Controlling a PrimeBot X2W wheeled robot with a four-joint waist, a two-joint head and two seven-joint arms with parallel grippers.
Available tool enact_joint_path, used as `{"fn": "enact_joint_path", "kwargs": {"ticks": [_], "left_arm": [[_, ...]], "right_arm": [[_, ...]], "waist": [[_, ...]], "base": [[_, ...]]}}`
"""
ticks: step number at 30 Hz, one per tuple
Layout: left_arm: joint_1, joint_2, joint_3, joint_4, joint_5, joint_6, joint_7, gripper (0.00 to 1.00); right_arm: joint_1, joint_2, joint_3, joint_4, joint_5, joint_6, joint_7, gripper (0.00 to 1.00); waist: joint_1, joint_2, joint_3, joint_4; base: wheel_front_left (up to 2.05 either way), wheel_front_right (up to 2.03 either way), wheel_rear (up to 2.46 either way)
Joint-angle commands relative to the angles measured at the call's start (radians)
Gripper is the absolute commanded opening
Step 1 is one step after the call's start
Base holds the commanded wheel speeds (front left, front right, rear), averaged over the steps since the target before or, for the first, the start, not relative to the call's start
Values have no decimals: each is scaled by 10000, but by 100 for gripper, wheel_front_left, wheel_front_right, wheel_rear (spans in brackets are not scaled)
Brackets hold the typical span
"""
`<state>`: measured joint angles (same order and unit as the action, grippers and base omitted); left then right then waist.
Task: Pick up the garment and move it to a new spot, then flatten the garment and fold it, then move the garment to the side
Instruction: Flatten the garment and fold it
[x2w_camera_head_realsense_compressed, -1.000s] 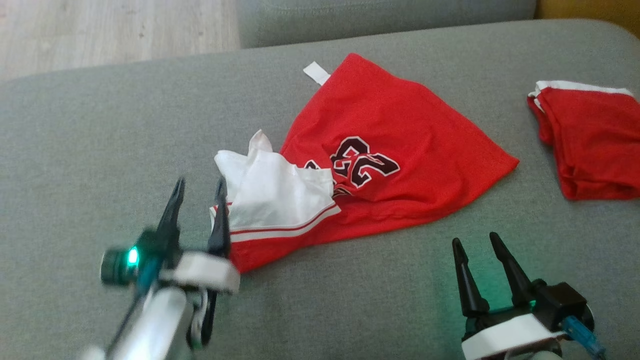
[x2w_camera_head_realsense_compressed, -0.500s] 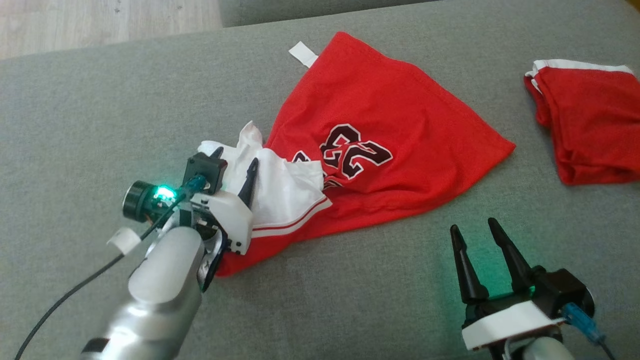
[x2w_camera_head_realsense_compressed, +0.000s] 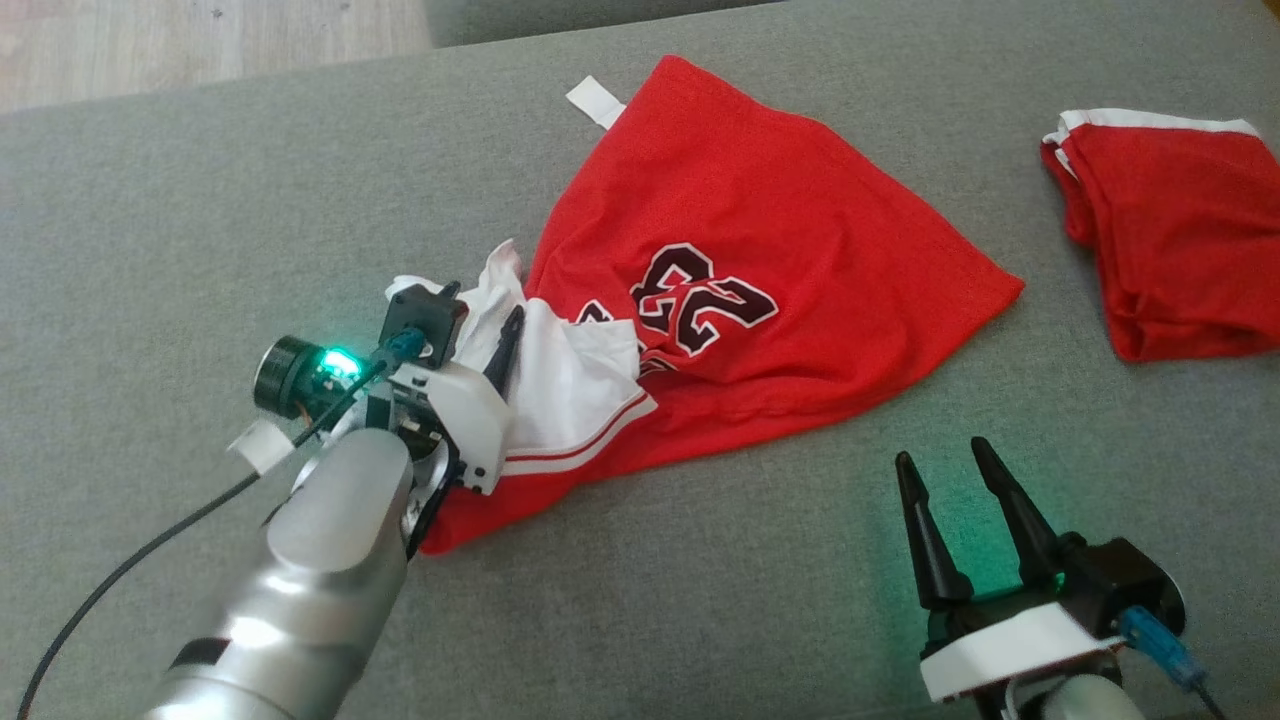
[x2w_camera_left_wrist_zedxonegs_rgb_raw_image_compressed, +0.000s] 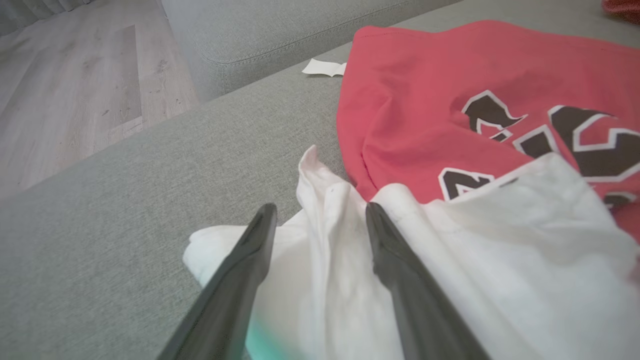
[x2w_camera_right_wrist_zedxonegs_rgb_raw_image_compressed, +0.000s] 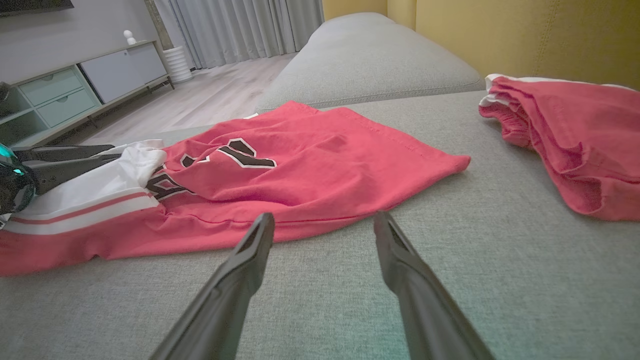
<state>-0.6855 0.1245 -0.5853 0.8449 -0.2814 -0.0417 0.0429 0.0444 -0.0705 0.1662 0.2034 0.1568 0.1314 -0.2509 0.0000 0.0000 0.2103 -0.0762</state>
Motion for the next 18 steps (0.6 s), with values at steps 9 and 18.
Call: {"fn": "enact_joint_path", "kwargs": {"ticks": [9,18], "left_arm": [[-778,88,-8,425,-3,-160,-170,0],[-611,9,-325,188,258,142,-1217,0]], "right_arm": [[-363,-62,269,-265,-55,-7,-109,100],[-128,-59,109,-235,-72,-7,-109,100]], "waist": [[0,0,-14,-106],[0,0,-432,267]], "base": [[0,0,0],[0,0,0]]}}
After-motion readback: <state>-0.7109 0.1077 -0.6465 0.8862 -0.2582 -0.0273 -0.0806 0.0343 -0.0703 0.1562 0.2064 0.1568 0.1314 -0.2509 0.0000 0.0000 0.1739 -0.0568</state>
